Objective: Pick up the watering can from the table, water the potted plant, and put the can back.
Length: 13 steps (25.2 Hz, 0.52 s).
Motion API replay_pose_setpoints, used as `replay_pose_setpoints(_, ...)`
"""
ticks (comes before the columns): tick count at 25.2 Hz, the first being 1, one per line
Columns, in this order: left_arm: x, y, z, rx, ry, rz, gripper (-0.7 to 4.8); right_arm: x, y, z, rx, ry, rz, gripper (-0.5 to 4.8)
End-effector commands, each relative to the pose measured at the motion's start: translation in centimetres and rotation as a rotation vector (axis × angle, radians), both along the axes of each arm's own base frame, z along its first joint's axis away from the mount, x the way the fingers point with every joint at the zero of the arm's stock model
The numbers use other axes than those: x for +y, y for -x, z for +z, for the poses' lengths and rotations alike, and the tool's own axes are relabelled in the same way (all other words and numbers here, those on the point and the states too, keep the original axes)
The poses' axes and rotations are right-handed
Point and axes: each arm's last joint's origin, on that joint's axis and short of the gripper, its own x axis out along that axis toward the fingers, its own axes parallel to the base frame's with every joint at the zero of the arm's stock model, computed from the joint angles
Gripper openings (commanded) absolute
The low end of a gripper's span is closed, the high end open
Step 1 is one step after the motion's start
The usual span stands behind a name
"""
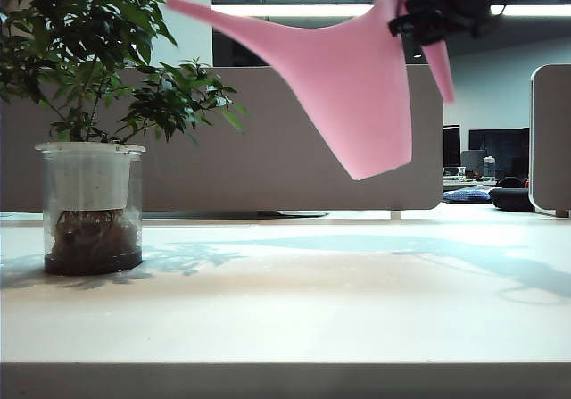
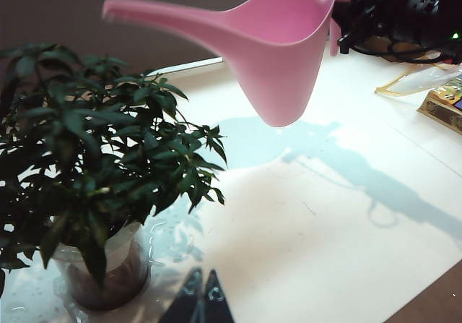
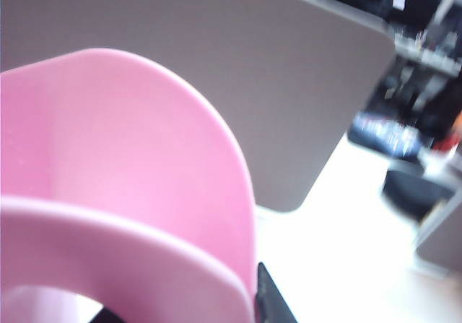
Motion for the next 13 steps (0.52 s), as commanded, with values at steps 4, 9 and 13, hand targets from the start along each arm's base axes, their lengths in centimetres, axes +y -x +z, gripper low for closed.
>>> replay_pose_setpoints(4, 0.0, 0.2, 0.0, 0.007, -0.001, -0.004, -0.05, -2.9, 0.3, -3.2, 0.089, -0.308, 0.009, 1.71)
replay_pose_setpoints(9, 0.0, 0.2, 0.0, 0.008, -0.002, -0.004, -0.05, -3.3, 1.2, -6.2, 0.082, -0.348, 0.024, 1.71)
replay_pose_setpoints(13, 0.0, 0.2, 0.0, 0.008, -0.003, -0.004, -0.05, -3.4, 1.8, -7.3, 0.044, -0.354, 0.030, 1.71)
